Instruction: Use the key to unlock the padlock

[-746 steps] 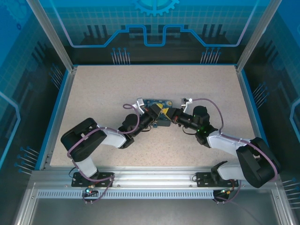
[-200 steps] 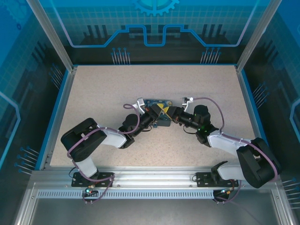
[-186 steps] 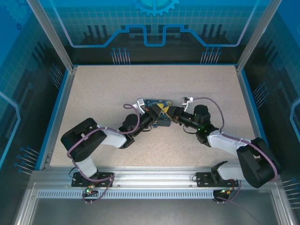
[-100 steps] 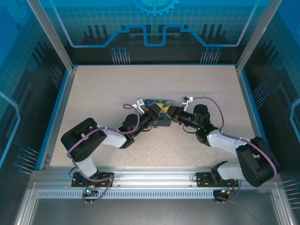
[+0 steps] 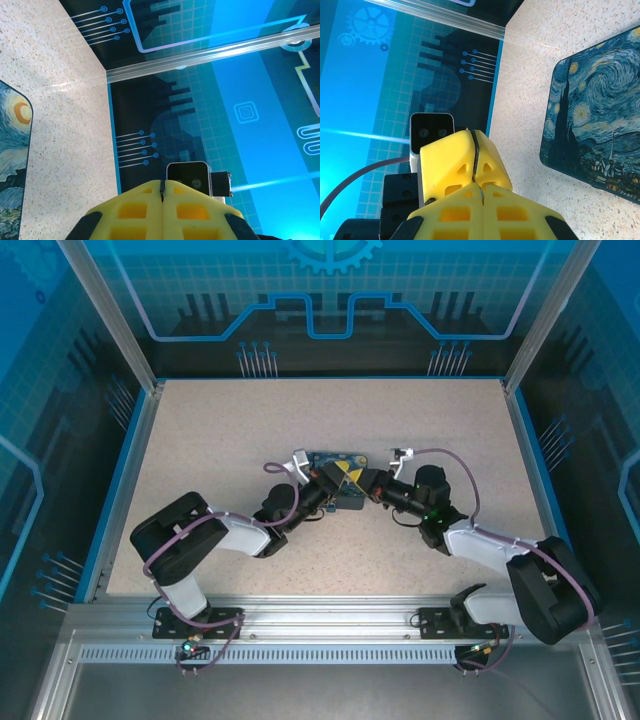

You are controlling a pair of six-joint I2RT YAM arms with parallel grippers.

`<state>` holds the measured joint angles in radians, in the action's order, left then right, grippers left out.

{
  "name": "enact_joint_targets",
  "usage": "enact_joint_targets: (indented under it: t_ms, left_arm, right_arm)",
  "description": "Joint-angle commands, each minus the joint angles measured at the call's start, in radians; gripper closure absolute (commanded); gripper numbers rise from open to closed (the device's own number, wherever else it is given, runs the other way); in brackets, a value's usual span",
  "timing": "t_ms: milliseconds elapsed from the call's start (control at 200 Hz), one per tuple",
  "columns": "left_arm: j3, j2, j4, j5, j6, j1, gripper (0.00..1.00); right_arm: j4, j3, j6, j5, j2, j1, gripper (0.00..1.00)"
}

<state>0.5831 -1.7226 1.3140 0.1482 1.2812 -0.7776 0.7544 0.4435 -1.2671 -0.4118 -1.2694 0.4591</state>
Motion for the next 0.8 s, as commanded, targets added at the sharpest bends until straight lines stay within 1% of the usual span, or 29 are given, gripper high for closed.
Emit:
enact_joint_targets:
  t_ms: [0,45,80,145,215,305,370,450,505,590,670,725,795]
  left_arm:
    - [0.03,0.0,0.03,-0.001,-0.016,-0.004,1.0]
    - [0.029,0.002,0.031,0.0,-0.018,-0.004,0.99]
    - [0.026,0.004,0.034,0.004,-0.02,-0.004,0.91]
    - [0.016,0.018,0.029,0.007,-0.028,0.001,0.8]
    - [-0.004,0.05,0.013,0.007,-0.038,0.014,0.63]
    - [-0.045,0.114,-0.034,-0.011,-0.053,0.042,0.5]
    - [-0.077,0.175,-0.106,-0.037,-0.063,0.065,0.46]
    - [-0.104,0.266,-0.246,-0.078,-0.103,0.087,0.4]
    - [-0.104,0.339,-0.398,-0.11,-0.155,0.093,0.37]
    - [-0.065,0.448,-0.691,-0.134,-0.294,0.084,0.32]
    - [-0.027,0.526,-0.924,-0.112,-0.439,0.063,0.25]
    - [-0.017,0.562,-1.032,-0.106,-0.514,0.052,0.23]
    - [-0.028,0.591,-1.108,-0.105,-0.581,0.041,0.19]
  right_arm:
    - [-0.026,-0.025,0.031,-0.017,0.037,0.001,1.0]
    - [-0.031,-0.03,0.029,-0.014,0.044,-0.003,1.0]
    - [-0.036,-0.031,0.027,-0.012,0.05,-0.007,1.0]
    - [-0.051,-0.033,0.028,-0.01,0.06,-0.014,1.0]
    - [-0.064,-0.035,0.03,-0.011,0.068,-0.019,1.0]
    - [-0.077,-0.04,0.032,-0.018,0.078,-0.028,1.0]
    - [-0.085,-0.043,0.034,-0.021,0.085,-0.037,1.0]
    - [-0.089,-0.048,0.034,-0.028,0.088,-0.048,1.0]
    - [-0.096,-0.046,0.035,-0.033,0.088,-0.058,1.0]
    - [-0.109,-0.038,0.038,-0.039,0.082,-0.074,1.0]
    - [-0.128,-0.016,0.044,-0.048,0.066,-0.085,1.0]
    - [-0.143,0.007,0.051,-0.053,0.047,-0.089,1.0]
    - [-0.172,0.043,0.065,-0.056,0.02,-0.093,1.0]
